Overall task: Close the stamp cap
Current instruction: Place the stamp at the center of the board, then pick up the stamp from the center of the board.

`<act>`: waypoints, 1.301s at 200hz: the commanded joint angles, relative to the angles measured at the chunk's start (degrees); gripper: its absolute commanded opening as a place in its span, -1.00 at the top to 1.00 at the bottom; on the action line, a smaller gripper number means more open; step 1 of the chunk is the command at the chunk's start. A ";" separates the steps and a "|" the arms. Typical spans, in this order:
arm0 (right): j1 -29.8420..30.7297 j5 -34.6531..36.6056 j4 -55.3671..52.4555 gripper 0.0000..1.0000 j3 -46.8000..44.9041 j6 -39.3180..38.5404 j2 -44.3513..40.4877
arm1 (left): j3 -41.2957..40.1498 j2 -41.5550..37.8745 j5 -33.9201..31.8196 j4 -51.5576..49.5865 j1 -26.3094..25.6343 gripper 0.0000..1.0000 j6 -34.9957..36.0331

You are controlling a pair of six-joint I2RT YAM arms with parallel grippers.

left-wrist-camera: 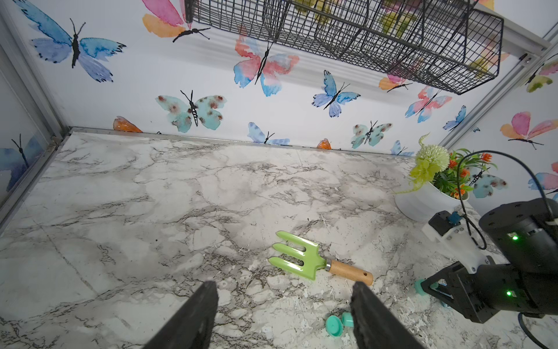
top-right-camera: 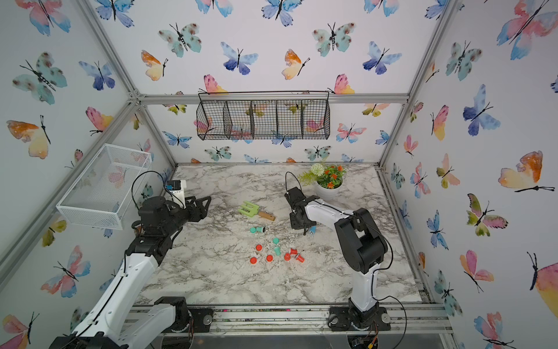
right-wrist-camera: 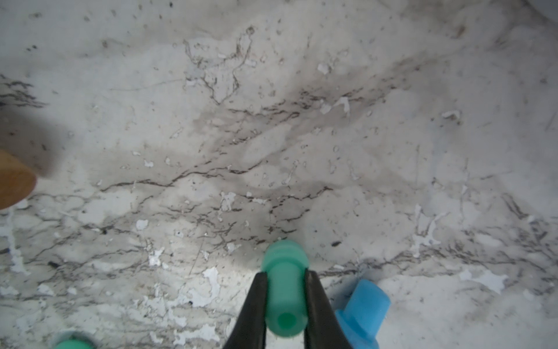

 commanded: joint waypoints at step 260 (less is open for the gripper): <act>13.87 -8.77 -8.91 0.15 1.89 7.85 -8.91 | -0.56 0.79 1.18 0.01 0.43 -0.44 -0.28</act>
